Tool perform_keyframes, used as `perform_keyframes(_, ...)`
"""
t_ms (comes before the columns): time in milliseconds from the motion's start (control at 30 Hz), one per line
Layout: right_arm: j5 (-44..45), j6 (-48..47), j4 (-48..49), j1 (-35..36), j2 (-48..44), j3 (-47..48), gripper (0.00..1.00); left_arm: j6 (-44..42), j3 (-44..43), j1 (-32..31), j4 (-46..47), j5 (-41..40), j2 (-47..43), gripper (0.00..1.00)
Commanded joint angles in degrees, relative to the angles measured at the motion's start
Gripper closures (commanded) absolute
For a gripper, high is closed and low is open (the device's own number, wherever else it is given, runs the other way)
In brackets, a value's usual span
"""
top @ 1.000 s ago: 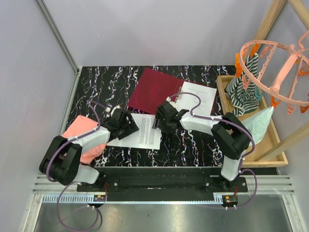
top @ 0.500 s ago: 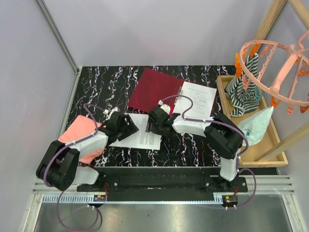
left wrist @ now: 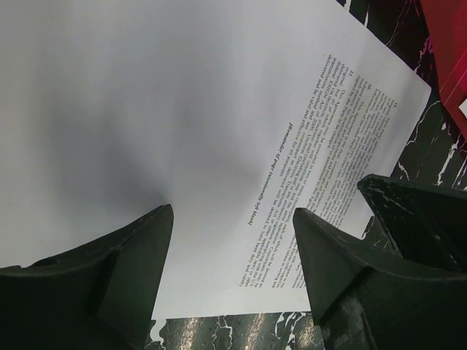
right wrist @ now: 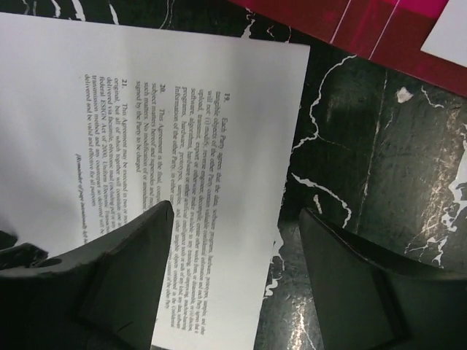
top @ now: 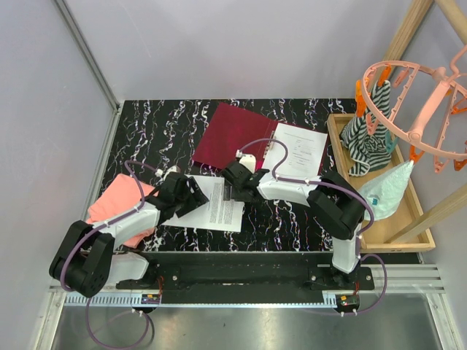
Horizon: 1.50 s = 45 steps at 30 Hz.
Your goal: Put the files into the folder
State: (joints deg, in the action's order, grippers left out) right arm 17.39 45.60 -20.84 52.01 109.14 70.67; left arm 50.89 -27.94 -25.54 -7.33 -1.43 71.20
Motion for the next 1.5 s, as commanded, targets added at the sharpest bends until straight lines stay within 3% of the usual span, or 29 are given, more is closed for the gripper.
perform_keyframes(0,2.48,-2.98,-3.68,-0.24,2.83,3.06,0.21,-0.62,2.02,0.14,-5.94,1.08,-0.18,0.25)
perform_keyframes(200,-2.87,0.09,-2.98,1.34,5.29,4.38,0.21,-0.18,1.66,0.23,-4.80,3.89,0.78,0.25)
perform_keyframes(467,-9.12,5.28,5.45,1.52,3.02,0.87,0.21,0.17,2.81,0.23,-3.83,4.68,0.96,0.26)
perform_keyframes(967,-17.21,9.15,40.08,1.52,-9.64,-24.33,0.20,0.87,4.30,0.23,-2.78,5.48,-1.15,0.26)
perform_keyframes(1167,-20.98,12.57,48.86,1.52,-11.59,-29.97,0.20,1.66,4.65,0.23,-1.90,6.79,-0.98,0.26)
perform_keyframes(1467,-22.58,18.90,58.02,1.43,-10.52,-30.59,0.21,1.40,4.21,0.23,-0.84,8.99,-0.71,0.25)
